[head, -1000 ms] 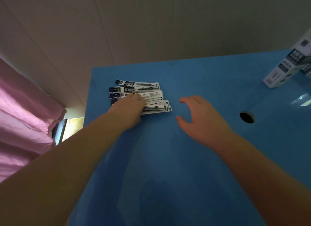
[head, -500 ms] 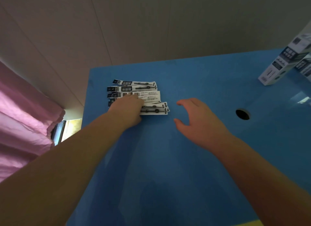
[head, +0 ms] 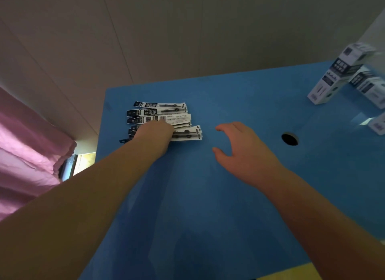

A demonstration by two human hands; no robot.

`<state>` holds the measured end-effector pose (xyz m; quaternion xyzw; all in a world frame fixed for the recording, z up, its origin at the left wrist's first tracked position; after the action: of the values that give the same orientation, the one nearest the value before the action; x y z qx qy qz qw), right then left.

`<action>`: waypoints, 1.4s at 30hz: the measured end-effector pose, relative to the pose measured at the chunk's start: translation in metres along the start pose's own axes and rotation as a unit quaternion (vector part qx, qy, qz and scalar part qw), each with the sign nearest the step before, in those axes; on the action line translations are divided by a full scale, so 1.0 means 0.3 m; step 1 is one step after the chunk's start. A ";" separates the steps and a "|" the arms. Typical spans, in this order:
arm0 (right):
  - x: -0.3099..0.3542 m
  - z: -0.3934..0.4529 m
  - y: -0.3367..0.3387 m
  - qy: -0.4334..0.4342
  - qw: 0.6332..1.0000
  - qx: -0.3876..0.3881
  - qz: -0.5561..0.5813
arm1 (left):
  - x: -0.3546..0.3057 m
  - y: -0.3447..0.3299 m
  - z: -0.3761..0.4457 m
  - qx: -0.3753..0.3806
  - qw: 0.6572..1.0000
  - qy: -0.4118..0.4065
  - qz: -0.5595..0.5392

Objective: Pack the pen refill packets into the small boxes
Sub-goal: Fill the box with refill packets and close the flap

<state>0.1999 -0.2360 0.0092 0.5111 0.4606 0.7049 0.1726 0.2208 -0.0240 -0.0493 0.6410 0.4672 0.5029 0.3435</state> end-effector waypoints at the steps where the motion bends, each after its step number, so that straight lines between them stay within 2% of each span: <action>1: -0.001 -0.004 0.002 0.000 1.000 0.000 0.000 | 0.002 0.001 -0.002 0.002 1.000 0.004 -0.010; 5: -0.012 -0.020 0.021 -0.002 1.000 -0.008 -0.001 | 0.016 0.009 -0.023 -0.007 0.998 0.013 -0.053; 10: -0.021 -0.032 0.050 -0.004 1.000 -0.016 -0.003 | 0.038 0.017 -0.089 -0.065 0.988 0.030 -0.134; 15: -0.032 -0.042 0.080 -0.011 1.000 -0.019 -0.014 | 0.053 0.073 -0.162 -0.126 0.959 0.059 -0.246; 17: -0.037 -0.045 0.093 -0.018 1.000 -0.016 -0.019 | 0.048 0.108 -0.181 -0.141 0.923 0.068 -0.351; 20: -0.036 -0.050 0.119 -0.022 0.999 -0.016 -0.035 | 0.037 0.162 -0.217 -0.173 0.826 0.100 -0.526; 22: -0.040 -0.059 0.137 -0.029 0.998 -0.015 -0.050 | 0.019 0.184 -0.234 -0.185 0.768 0.114 -0.602; 25: -0.065 -0.085 0.164 -0.044 0.996 -0.012 -0.075 | -0.038 0.173 -0.234 -0.149 0.695 0.120 -0.693; 27: -0.086 -0.111 0.181 -0.055 0.996 -0.012 -0.074 | -0.080 0.160 -0.230 -0.119 0.661 0.125 -0.730; 30: -0.122 -0.151 0.206 -0.071 0.995 -0.008 -0.075 | -0.143 0.178 -0.238 -0.105 0.645 0.108 -0.749; 35: -0.172 -0.223 0.271 -0.080 0.993 -0.020 -0.080 | -0.247 0.248 -0.263 -0.100 0.657 0.091 -0.741; 42: -0.323 -0.385 0.417 -0.113 0.991 -0.041 -0.058 | -0.448 0.346 -0.280 -0.095 0.652 0.077 -0.749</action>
<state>0.1675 -0.4245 0.0520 0.5522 0.4381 0.6498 0.2844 0.1583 -0.1874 0.0233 -0.0037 0.7629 0.1647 0.6251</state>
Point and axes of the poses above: each hand's wrist, its own z-axis towards the middle knuckle, its own y-axis out of the back of the hand, x = y × z, the point moved 8 cm from there along z, towards the middle knuckle, and after that the axes turned 7 degrees about z, right-handed, at the moved point
